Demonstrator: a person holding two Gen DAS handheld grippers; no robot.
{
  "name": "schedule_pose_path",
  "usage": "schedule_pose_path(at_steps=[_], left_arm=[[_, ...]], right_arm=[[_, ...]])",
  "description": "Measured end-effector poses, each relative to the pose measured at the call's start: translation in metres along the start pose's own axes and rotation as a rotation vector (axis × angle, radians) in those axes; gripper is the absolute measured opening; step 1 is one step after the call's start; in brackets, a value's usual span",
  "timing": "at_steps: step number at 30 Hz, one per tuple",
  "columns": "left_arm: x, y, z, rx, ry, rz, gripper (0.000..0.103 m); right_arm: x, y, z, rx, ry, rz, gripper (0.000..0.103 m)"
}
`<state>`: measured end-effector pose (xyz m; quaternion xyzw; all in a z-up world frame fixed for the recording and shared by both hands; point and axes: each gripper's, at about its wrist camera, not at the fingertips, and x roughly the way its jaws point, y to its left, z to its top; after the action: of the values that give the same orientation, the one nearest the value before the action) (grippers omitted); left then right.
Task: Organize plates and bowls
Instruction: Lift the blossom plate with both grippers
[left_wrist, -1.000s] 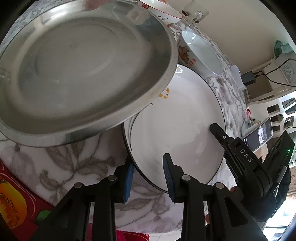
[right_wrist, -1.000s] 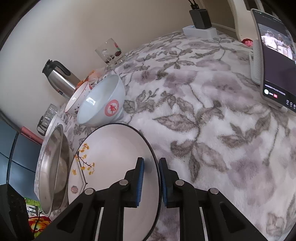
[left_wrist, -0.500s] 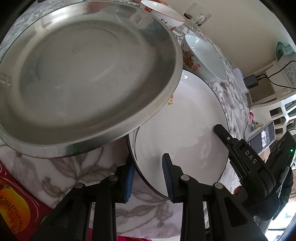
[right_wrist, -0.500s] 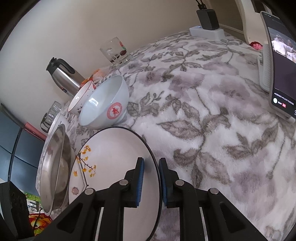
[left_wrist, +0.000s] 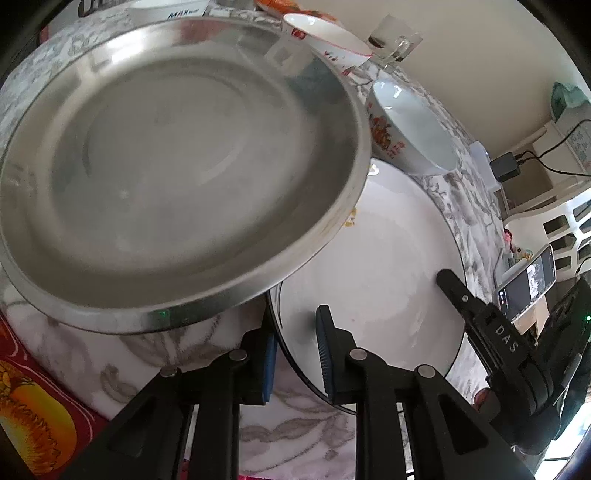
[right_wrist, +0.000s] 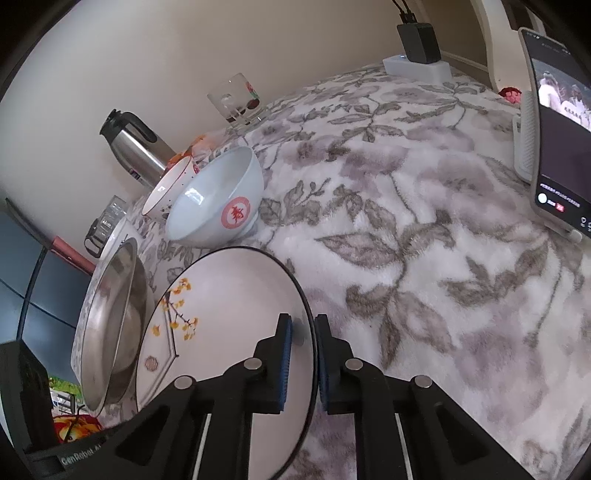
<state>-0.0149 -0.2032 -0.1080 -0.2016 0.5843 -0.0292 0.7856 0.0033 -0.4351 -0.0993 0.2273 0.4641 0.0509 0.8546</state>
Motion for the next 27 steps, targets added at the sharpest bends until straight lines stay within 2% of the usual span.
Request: schedule_pose_path(at_steps=[8, 17, 23, 27], left_arm=[[-0.013, -0.012, 0.000, 0.081, -0.047, -0.036, 0.021], [-0.024, -0.025, -0.005, 0.160, -0.056, -0.071, 0.021], [-0.031, -0.032, -0.010, 0.209, -0.046, -0.102, 0.021], [-0.048, -0.037, -0.011, 0.242, -0.076, -0.127, 0.022]], right_arm=[[-0.022, -0.008, -0.003, 0.007, -0.026, -0.014, 0.010], [-0.042, -0.017, -0.007, 0.028, -0.051, -0.057, 0.010], [-0.067, -0.012, -0.004, 0.020, -0.091, -0.100, 0.010], [-0.085, -0.004, -0.001, 0.006, -0.126, -0.118, 0.010]])
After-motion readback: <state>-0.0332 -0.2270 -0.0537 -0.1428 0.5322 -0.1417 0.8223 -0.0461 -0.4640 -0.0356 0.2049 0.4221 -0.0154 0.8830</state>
